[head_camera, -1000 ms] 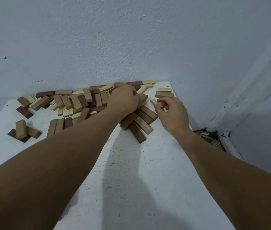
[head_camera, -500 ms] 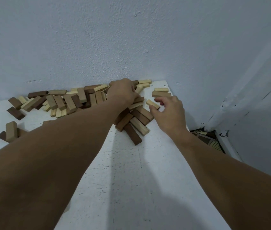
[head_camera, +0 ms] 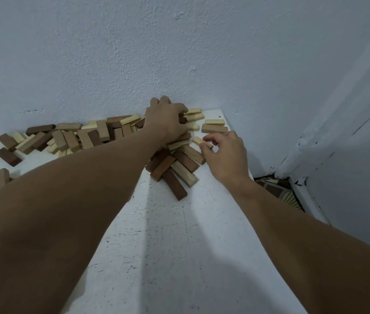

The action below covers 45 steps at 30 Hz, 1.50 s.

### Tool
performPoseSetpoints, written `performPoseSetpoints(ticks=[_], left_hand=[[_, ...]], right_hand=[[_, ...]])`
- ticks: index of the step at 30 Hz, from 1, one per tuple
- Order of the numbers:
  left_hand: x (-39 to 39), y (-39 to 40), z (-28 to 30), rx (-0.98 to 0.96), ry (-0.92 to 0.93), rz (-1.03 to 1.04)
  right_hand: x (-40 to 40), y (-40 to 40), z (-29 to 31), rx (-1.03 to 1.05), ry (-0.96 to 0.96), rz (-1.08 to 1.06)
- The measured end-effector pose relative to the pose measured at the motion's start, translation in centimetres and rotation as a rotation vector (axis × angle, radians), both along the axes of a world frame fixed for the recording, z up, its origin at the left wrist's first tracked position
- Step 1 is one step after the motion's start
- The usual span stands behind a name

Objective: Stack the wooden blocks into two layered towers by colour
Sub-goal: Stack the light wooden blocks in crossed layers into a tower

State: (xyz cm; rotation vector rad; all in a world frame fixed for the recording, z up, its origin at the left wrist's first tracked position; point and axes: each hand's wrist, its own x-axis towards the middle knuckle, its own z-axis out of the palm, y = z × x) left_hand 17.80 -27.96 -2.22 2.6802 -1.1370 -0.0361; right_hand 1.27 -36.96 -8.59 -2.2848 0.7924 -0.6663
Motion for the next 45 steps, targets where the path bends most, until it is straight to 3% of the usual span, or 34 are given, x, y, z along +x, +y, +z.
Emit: performPoseSetpoints(ticks=[4, 9, 15, 23, 29, 39, 45], left_hand=[[0.0, -0.5, 0.1, 0.136, 0.020, -0.026], [-0.3, -1.0, 0.5, 0.077, -0.053, -0.067], [-0.2, -1.4, 0.5, 0.189, -0.013, -0.041], [-0.4, -1.4, 0.6, 0.109, -0.070, -0.041], [-1.3, 0.3, 1.9, -0.043, -0.059, 0.103], [-8.3, 5.6, 3.2, -0.195, -0.031, 0.313], [-14.3, 8.4, 3.1, -0.328, 0.037, 0.365]], right_hand=[[0.1, -0.1, 0.0, 0.004, 0.014, -0.003], [0.2, 0.0, 0.0, 0.010, 0.014, -0.003], [0.1, 0.0, 0.0, 0.014, 0.020, -0.003], [0.2, -0.1, -0.1, -0.002, 0.027, -0.004], [0.2, -0.1, 0.1, 0.010, -0.007, -0.005], [-1.3, 0.7, 1.3, 0.104, -0.130, 0.025], [-6.1, 3.5, 2.2, 0.158, -0.138, -0.054]])
